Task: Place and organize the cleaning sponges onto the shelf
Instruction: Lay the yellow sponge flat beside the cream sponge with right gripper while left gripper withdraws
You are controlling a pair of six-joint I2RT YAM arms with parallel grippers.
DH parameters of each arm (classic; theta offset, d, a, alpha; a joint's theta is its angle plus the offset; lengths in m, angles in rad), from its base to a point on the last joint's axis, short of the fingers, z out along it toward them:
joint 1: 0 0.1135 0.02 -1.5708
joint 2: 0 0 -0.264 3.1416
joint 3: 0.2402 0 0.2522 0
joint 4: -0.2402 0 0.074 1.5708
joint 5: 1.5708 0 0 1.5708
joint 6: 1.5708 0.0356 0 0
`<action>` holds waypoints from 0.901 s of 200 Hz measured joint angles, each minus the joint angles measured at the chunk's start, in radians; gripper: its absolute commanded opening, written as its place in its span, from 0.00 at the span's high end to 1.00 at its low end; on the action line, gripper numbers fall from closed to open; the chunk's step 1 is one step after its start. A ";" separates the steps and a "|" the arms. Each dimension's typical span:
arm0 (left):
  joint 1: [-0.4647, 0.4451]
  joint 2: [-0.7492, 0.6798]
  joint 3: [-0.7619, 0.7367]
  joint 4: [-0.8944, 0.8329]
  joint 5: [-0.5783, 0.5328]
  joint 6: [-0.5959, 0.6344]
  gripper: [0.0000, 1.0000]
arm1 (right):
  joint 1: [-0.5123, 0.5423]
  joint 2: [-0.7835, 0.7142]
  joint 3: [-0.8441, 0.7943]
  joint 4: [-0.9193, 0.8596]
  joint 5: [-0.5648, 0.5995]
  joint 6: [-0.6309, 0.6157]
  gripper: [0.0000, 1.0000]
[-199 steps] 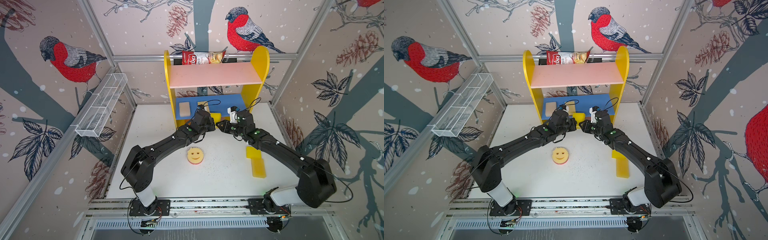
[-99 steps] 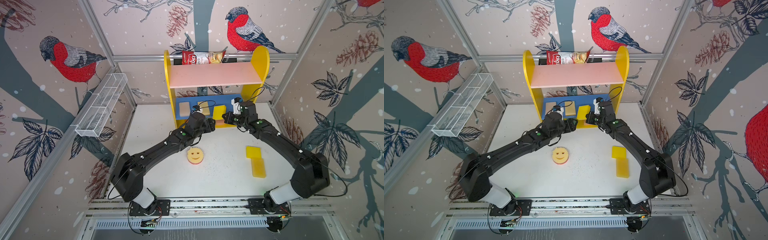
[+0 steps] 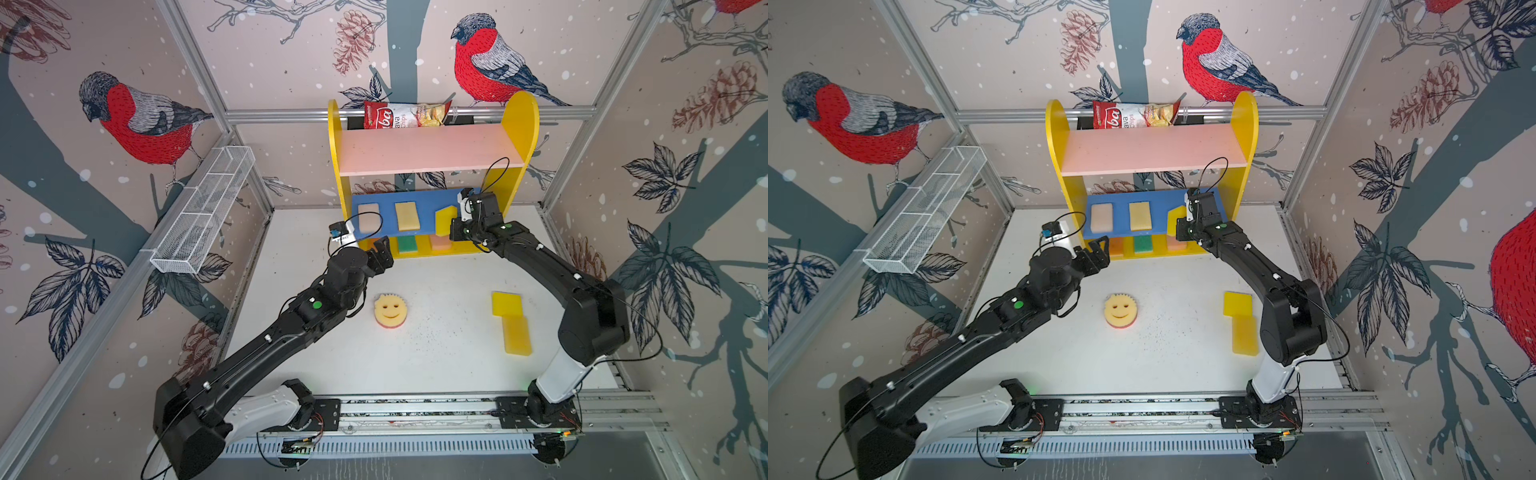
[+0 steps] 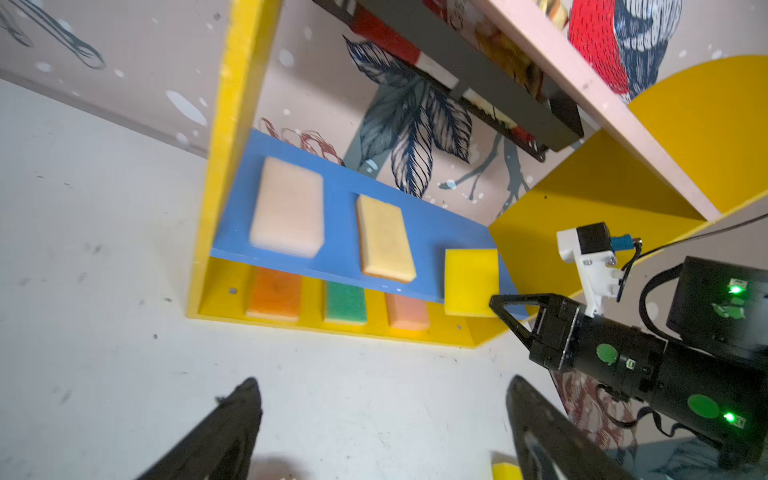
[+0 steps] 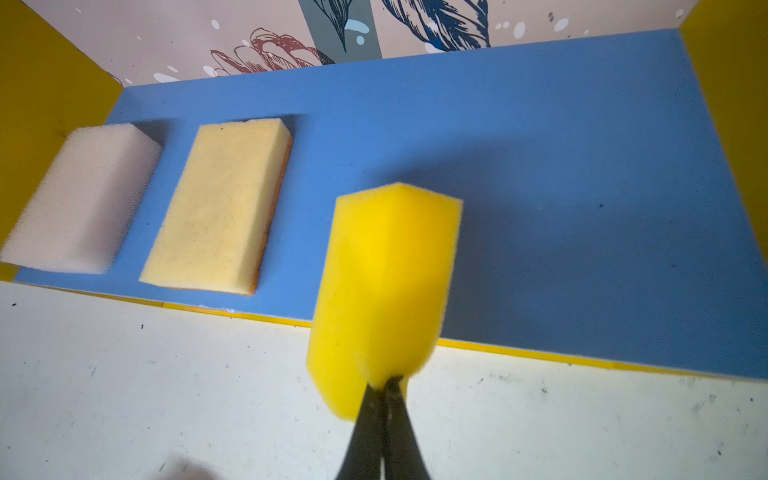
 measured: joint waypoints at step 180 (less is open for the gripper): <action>0.007 -0.259 -0.056 -0.208 -0.312 -0.045 0.11 | -0.073 0.180 0.104 0.047 -0.009 0.034 1.00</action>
